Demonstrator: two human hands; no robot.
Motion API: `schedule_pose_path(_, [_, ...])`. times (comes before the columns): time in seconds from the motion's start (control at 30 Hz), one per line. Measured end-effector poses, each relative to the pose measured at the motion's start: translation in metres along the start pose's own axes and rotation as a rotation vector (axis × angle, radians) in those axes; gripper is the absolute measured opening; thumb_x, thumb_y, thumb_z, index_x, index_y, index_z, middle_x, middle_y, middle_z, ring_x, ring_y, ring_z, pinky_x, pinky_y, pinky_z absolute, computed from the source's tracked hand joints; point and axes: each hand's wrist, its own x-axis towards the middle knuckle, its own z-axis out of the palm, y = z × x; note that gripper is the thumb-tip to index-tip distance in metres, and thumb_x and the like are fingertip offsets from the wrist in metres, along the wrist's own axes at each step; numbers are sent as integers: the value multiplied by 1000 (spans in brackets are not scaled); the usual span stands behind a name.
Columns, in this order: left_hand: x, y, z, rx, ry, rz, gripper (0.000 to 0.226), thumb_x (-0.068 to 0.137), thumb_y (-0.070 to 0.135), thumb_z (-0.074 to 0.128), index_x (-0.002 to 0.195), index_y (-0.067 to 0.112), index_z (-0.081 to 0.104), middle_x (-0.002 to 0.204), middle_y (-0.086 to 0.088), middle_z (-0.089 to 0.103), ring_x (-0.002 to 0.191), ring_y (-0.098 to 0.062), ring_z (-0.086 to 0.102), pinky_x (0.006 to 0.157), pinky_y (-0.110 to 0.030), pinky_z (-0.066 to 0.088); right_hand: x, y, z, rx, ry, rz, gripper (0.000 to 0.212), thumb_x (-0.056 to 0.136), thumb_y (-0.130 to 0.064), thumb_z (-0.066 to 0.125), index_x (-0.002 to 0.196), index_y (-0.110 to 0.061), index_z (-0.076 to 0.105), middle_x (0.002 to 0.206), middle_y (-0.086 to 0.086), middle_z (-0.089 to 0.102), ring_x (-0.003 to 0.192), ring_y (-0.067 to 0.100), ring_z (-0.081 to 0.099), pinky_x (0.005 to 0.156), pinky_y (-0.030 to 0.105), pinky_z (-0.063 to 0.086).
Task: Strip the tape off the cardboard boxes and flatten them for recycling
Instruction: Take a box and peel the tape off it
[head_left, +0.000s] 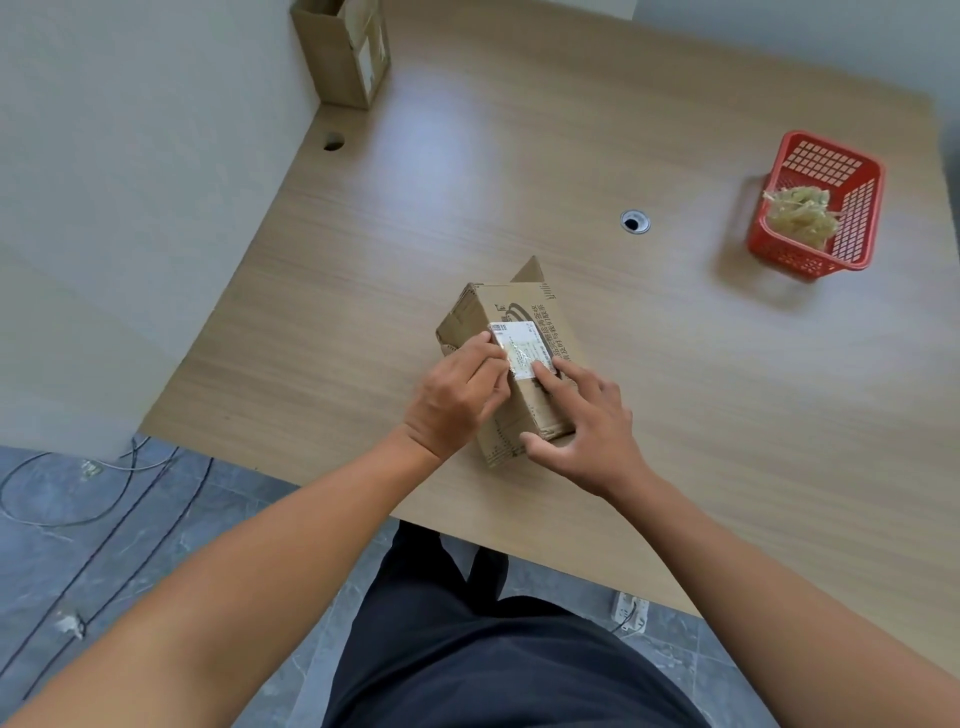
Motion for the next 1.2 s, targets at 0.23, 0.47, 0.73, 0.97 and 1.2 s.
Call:
schedule_pose_path(0.23, [-1, -4, 15, -64, 48, -358, 2, 87, -1, 69, 88, 0, 68, 101, -12, 69, 102, -22, 70, 72, -27, 57, 12, -10, 7, -169, 63, -4, 89, 68, -79, 43, 152, -50, 37, 159, -16, 33, 140, 24, 27, 100, 53, 37])
schedule_pose_path(0.47, [-46, 7, 30, -325, 73, -955, 4, 94, 10, 60, 93, 13, 63, 102, 4, 60, 93, -7, 58, 84, -35, 53, 10, -13, 28, -430, -19, -102, 89, 72, -78, 50, 154, -48, 33, 162, -10, 27, 147, 31, 21, 107, 61, 29])
schedule_pose_path(0.73, [-70, -14, 1, -504, -120, -831, 42, 89, 25, 76, 128, 33, 61, 134, 6, 40, 122, -8, 53, 100, -18, 49, 4, 0, 38, -341, 36, -135, 85, 83, -89, 28, 155, -45, 34, 162, -15, 27, 151, 19, 17, 113, 59, 21])
schedule_pose_path(0.97, [-36, -31, 0, -596, -320, -924, 30, 80, 14, 85, 91, 37, 69, 114, 12, 36, 90, -10, 60, 88, -17, 51, 8, -5, 45, -263, 80, -46, 108, 71, -87, 41, 161, -31, 24, 148, -4, 22, 140, 18, 19, 120, 56, 15])
schedule_pose_path(1.2, [-37, -19, 11, -427, -326, -915, 24, 92, 26, 71, 114, 34, 63, 117, 5, 32, 88, -4, 55, 86, -21, 52, 8, -6, 41, -284, 41, -41, 108, 70, -89, 39, 161, -31, 24, 151, -5, 22, 142, 17, 20, 121, 52, 12])
